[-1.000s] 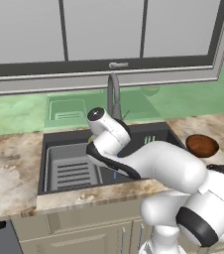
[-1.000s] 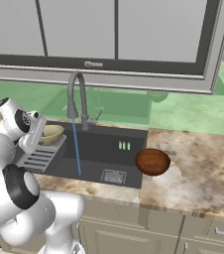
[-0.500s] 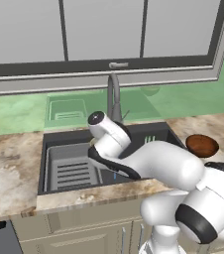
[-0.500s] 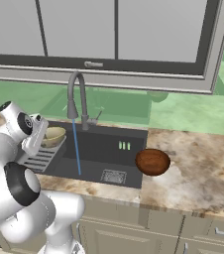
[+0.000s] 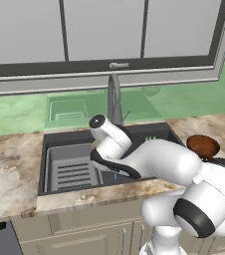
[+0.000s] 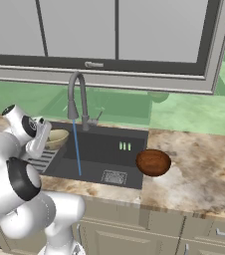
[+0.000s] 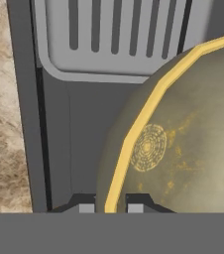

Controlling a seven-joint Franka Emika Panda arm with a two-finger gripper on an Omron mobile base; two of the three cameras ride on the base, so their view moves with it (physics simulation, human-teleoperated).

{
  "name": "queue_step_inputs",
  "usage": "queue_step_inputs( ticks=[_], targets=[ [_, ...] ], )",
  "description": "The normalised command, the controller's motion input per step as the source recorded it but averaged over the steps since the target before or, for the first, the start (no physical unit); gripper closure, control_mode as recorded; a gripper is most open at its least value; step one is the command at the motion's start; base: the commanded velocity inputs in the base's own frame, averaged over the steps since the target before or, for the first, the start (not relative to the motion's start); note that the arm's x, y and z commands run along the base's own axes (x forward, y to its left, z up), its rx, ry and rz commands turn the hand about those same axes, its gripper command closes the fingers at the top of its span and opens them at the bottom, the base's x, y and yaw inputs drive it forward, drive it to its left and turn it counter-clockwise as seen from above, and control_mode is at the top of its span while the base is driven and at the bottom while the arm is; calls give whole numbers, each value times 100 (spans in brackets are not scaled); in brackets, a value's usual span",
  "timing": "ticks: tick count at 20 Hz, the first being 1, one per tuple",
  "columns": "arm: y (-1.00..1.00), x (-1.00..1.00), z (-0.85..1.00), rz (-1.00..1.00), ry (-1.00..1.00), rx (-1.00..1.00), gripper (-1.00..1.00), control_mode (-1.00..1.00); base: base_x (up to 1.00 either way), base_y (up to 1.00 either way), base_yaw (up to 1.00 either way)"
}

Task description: Rinse each bowl for a few seconds and place them down in the sink or on the counter.

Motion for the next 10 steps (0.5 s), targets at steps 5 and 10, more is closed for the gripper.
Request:
queue_step_inputs(
  ticks=[5, 10],
  targets=[
    [-11, 8, -14, 0, 0, 0, 100, -100, 0, 0, 0],
    [-9, 5, -14, 0, -1, 0, 100, -100, 0, 0, 0]
  ],
)
